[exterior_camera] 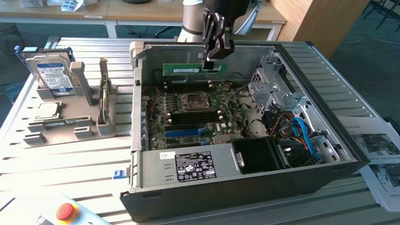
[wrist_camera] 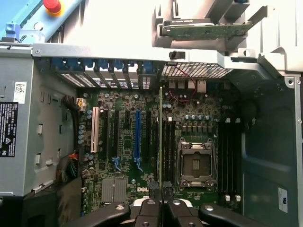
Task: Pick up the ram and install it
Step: 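Pick up the ram and move it above insertion slot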
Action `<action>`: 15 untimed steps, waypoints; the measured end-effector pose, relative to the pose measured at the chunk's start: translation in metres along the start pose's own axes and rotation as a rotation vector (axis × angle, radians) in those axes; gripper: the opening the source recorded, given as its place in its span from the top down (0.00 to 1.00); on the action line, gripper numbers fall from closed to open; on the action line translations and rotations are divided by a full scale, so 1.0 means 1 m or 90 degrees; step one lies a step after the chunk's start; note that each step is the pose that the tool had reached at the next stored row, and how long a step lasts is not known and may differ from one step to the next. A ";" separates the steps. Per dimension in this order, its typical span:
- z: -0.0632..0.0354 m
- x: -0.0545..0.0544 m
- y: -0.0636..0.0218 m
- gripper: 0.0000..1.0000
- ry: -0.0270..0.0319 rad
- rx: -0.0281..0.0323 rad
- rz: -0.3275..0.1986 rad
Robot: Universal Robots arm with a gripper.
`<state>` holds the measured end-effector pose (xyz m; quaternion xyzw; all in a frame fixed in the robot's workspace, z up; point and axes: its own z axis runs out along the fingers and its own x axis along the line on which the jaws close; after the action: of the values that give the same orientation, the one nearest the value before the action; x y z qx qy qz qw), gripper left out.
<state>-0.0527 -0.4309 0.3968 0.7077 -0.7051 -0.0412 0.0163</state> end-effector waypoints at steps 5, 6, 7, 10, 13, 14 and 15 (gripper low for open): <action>0.0066 0.000 -0.0007 0.88 -0.0001 0.0000 0.000; 0.0082 0.000 -0.0008 0.88 0.0000 0.0000 0.000; 0.0099 0.000 -0.0010 0.88 0.0000 0.0000 0.000; 0.0143 0.000 -0.0013 0.88 0.0000 0.0000 0.000; 0.0165 0.001 -0.0015 0.88 0.0001 0.0000 0.000; 0.0165 0.001 -0.0015 0.88 0.0001 -0.0001 0.000; 0.0165 0.001 -0.0015 0.88 0.0001 -0.0001 0.000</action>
<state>-0.0525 -0.4309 0.3802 0.7077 -0.7051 -0.0411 0.0164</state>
